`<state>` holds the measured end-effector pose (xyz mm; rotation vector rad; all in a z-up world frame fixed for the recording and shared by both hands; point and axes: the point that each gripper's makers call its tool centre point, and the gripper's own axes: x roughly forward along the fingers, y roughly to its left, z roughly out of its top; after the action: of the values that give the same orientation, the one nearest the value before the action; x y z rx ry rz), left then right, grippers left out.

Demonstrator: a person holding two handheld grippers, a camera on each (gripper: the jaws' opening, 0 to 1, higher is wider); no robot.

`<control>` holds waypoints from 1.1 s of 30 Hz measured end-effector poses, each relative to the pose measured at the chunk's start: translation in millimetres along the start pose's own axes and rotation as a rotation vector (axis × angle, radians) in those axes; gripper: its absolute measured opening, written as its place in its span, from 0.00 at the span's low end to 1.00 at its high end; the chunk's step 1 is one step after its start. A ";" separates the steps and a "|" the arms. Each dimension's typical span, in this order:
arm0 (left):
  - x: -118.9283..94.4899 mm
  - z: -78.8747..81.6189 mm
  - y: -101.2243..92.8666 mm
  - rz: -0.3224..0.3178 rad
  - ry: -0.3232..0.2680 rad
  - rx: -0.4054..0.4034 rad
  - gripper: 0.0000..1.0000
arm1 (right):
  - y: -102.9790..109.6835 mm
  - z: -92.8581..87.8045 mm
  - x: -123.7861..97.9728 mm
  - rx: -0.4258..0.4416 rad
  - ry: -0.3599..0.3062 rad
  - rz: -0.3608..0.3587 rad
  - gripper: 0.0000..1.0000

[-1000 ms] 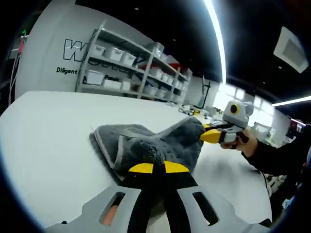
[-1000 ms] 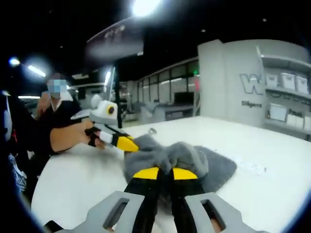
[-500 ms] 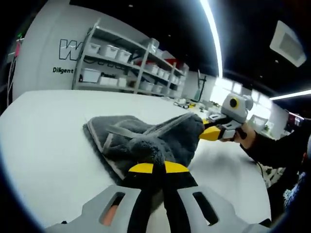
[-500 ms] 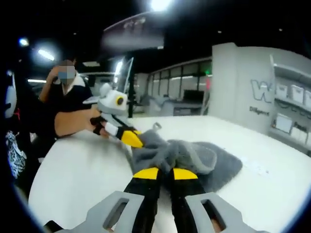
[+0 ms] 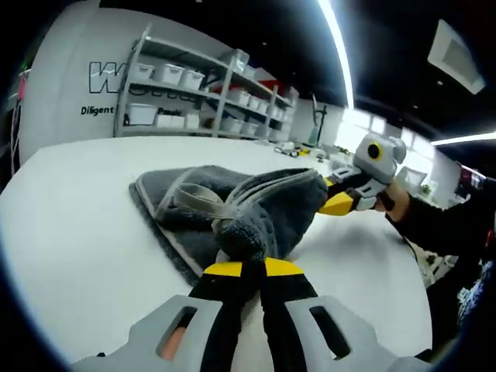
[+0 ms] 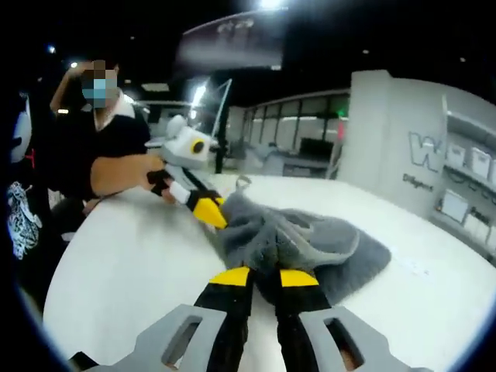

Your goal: Open the folded towel by lifting each exposed corner and separating the folded layers until the towel lies flat within the target outline without major curled edges

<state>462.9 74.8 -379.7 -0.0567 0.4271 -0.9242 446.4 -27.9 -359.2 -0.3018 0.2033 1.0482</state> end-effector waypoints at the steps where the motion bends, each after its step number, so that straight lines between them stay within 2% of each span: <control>1: -0.7 0.4 0.4 0.003 0.003 0.001 0.12 | 1.5 -0.5 -0.1 -0.001 0.001 0.000 0.07; 2: -1.2 1.7 0.5 0.005 -0.001 0.002 0.16 | 2.3 -0.7 -0.1 -0.005 0.002 -0.001 0.07; 4: -2.4 11.9 1.2 0.018 -0.046 0.008 0.26 | 3.4 -1.4 0.5 -0.023 0.005 -0.008 0.06; 6: -2.3 16.4 4.1 0.035 -0.066 0.011 0.31 | 4.1 -3.1 0.6 -0.097 0.021 -0.014 0.05; 9: -0.8 14.9 12.5 0.073 -0.058 0.024 0.31 | 9.1 -4.3 0.6 -0.188 0.040 -0.011 0.03; 12: -1.7 16.8 12.4 0.065 -0.074 0.031 0.30 | 13.6 -6.0 -0.2 -0.252 0.062 -0.011 0.03; 13: -3.2 23.2 5.4 0.018 -0.113 -0.008 0.30 | 14.6 -6.3 0.1 -0.221 0.059 -0.001 0.03; 17: -10.7 31.1 18.2 0.061 -0.138 -0.006 0.33 | 14.8 -7.9 1.8 -0.219 0.055 0.010 0.03; 21: -10.5 26.5 18.4 0.053 -0.116 0.001 0.25 | 15.5 -8.2 2.4 -0.214 0.056 0.017 0.03; 23: -9.5 23.7 11.9 0.030 -0.111 0.004 0.22 | 15.9 -10.3 1.7 -0.216 0.064 0.021 0.03; 27: -10.6 16.8 2.6 -0.001 -0.082 0.000 0.10 | 18.3 -17.6 -0.1 -0.225 0.101 0.045 0.04; 29: -13.6 8.0 -2.4 -0.009 -0.041 0.042 0.09 | 22.6 -21.5 -0.8 -0.230 0.123 0.069 0.05; 33: -17.8 -1.2 -13.0 -0.049 -0.007 0.152 0.09 | 31.6 -28.6 -1.0 -0.204 0.150 0.108 0.11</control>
<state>443.2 80.9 -371.9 0.0687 0.3496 -1.0024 417.7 -23.9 -390.4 -0.5603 0.2497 1.1559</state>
